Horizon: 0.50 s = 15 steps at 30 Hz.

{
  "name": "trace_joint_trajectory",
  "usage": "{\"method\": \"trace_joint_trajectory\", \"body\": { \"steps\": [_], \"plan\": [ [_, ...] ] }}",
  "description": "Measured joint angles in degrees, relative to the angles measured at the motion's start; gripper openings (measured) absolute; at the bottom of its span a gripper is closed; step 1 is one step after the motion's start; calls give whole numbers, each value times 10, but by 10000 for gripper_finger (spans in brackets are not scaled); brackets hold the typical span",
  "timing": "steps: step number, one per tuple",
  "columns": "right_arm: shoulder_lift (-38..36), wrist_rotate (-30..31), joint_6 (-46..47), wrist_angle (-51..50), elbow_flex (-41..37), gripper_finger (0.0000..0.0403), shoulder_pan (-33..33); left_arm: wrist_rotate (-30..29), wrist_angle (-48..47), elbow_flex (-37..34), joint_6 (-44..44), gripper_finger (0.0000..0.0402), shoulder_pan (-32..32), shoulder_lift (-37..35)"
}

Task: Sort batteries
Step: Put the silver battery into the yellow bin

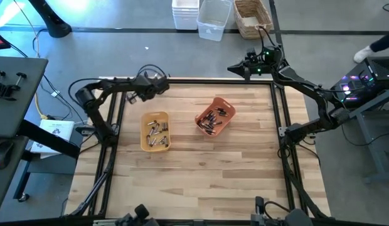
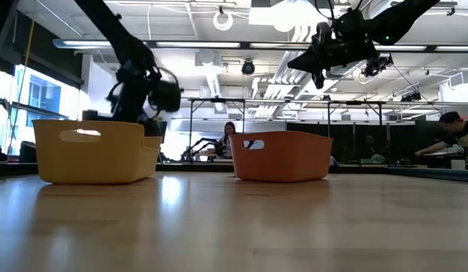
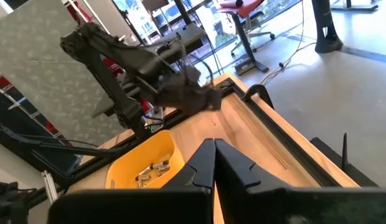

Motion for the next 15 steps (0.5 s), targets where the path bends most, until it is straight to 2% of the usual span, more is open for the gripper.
{"method": "trace_joint_trajectory", "body": {
  "steps": [2, 4, 6, 9, 11, 13, 15],
  "plan": [
    [0, 4, 0, 0, 0, 0, 0, -36, 2, 8, 41, 0, -1, -15],
    [0, 8, 0, 0, 0, 0, 0, -29, 11, 7, 99, 0, 13, -18],
    [0, 10, -1, 0, 0, 0, 0, 42, 53, 6, 219, 0, 44, -18],
    [0, 10, -18, 0, 0, 0, 0, 228, 137, 7, 488, 0, 97, -16],
    [0, 10, -27, 0, 0, 0, 0, 334, 118, 24, 598, 0, 126, -11],
    [0, 10, -36, 0, 0, 0, 0, 387, 59, 56, 663, 0, 151, -12],
    [0, 10, -38, -1, 0, 0, 0, 386, -15, 91, 734, 0, 170, -7]
  ]
}}
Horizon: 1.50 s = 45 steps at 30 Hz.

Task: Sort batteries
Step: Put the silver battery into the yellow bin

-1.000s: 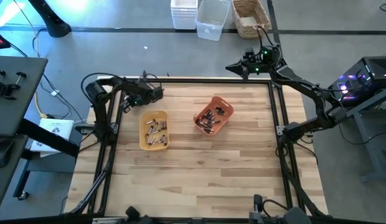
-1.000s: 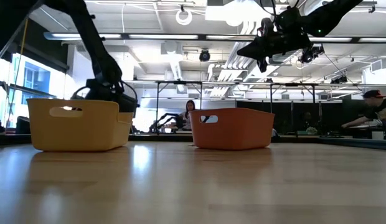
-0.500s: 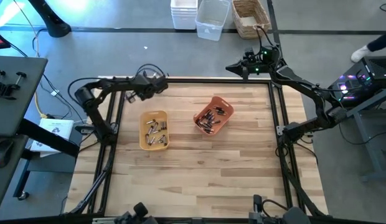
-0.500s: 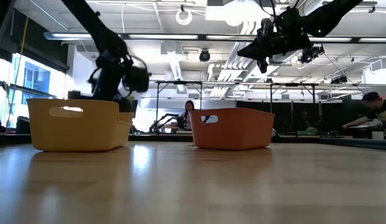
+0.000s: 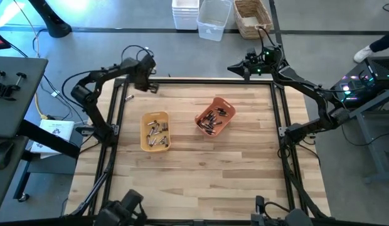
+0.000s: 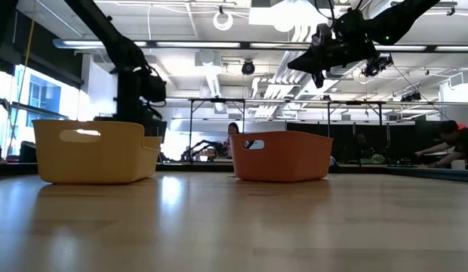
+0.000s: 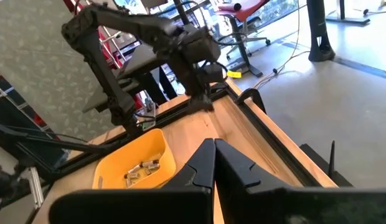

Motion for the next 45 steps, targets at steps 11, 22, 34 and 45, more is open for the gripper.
{"method": "trace_joint_trajectory", "body": {
  "steps": [11, 22, 34, 45],
  "plan": [
    [0, 0, -1, -3, 0, 0, 0, -133, -246, 149, 160, 81, 26, 167],
    [0, 26, 1, -33, 0, 0, 0, -142, -291, 164, 296, 216, 21, 246],
    [0, 31, 19, -44, 0, 0, 0, -111, -252, 157, 395, 217, 68, 252],
    [0, 31, 48, -50, 0, 0, 0, -146, -312, 184, 397, 33, 40, 304]
  ]
}}
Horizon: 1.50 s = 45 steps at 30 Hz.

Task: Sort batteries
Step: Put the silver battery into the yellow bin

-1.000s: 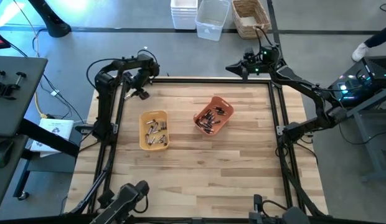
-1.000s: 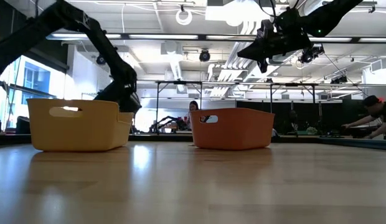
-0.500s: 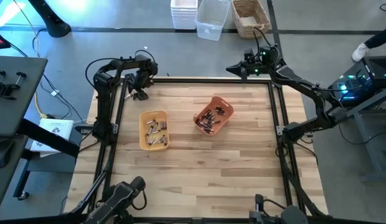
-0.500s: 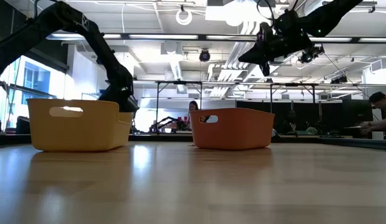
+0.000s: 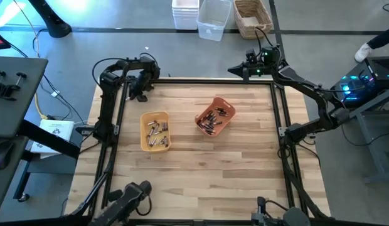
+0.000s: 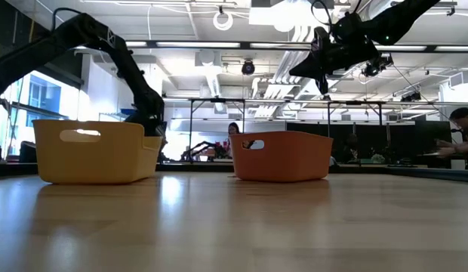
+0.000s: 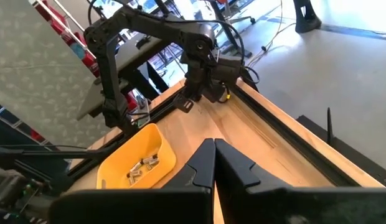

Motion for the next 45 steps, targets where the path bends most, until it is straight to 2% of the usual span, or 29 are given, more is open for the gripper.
{"method": "trace_joint_trajectory", "body": {
  "steps": [3, 7, 12, 18, 22, 25, 28, 32, 37, 41, 45],
  "plan": [
    [0, 0, -12, 0, 0, 0, 0, 19, -17, 19, -5, 33, -9, -1],
    [0, 0, -20, 0, 0, 0, 0, 91, 0, 44, -43, 33, -11, -42],
    [0, 0, -20, 0, 0, 0, 0, 100, 7, 48, -48, 33, -17, -111],
    [0, 1, -35, 0, 0, 0, 0, 216, 49, 48, -72, 33, -48, -217],
    [0, 1, -35, 0, 0, 0, 0, 271, 119, 48, -124, 33, -105, -313],
    [0, 1, -35, 0, 0, 0, 0, 274, 154, 49, -175, 33, -175, -382],
    [0, 1, -35, 0, 0, 0, 0, 266, 143, 49, -201, 33, -270, -426],
    [0, 1, -35, 0, 0, 0, 0, 263, 133, -4, -273, 33, -411, -466],
    [0, 1, -51, 0, 0, 0, 0, 246, 178, -118, -453, 33, -533, -523],
    [0, 0, -65, 0, 0, 0, 0, 202, 259, -222, -570, 33, -576, -562],
    [0, -13, -62, 0, 0, 0, 0, 186, 345, -300, -614, 40, -575, -587]
  ]
}}
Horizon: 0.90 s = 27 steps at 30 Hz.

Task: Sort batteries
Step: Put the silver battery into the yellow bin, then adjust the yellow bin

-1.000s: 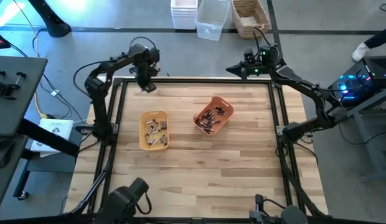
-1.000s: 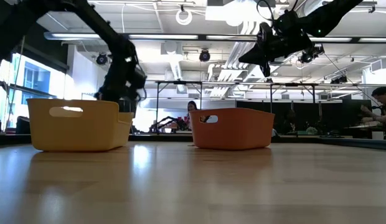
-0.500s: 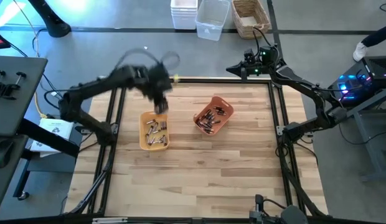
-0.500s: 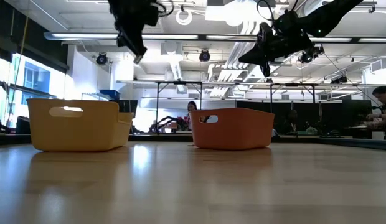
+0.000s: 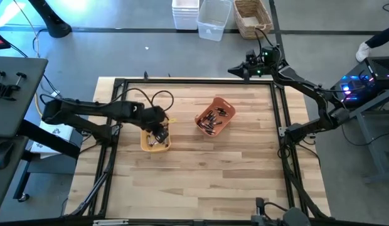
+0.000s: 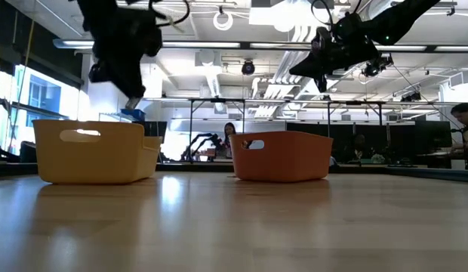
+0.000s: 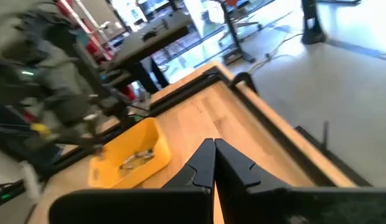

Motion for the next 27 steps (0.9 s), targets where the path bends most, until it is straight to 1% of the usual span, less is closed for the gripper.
{"method": "trace_joint_trajectory", "body": {
  "steps": [2, 4, 9, 12, 15, 18, 20, 22, 24, 25, 27],
  "plan": [
    [0, -21, 14, 0, 0, 0, 0, -12, 3, -24, -15, 64, 10, -5],
    [0, -39, 43, 0, 0, 0, 1, -14, 0, -43, -7, 94, 24, -5],
    [-6, -64, 132, 0, 0, 0, 22, -7, 5, -57, 96, 161, 62, -7],
    [-16, -79, 163, -2, 0, 0, 54, 2, 11, -57, 167, 186, 85, -29],
    [-25, -74, 174, -38, 0, 0, 106, 3, 9, -60, 227, 198, 104, -67],
    [-32, -38, 182, -100, 0, 0, 173, 3, 9, -80, 270, 199, 118, -131],
    [-35, -4, 180, -139, 0, 0, 221, 3, 11, -101, 270, 194, 128, -183],
    [-36, 17, 182, -164, 0, 0, 266, -2, -1, -120, 244, 184, 136, -236],
    [-36, 20, 189, -186, 0, 0, 308, -2, -52, -130, 192, 165, 141, -284],
    [-36, 22, 193, -193, 0, 0, 326, 10, -89, -132, 164, 151, 140, -305],
    [-36, 28, 192, -210, 0, 0, 359, 61, -147, -133, 115, 111, 129, -338]
  ]
}}
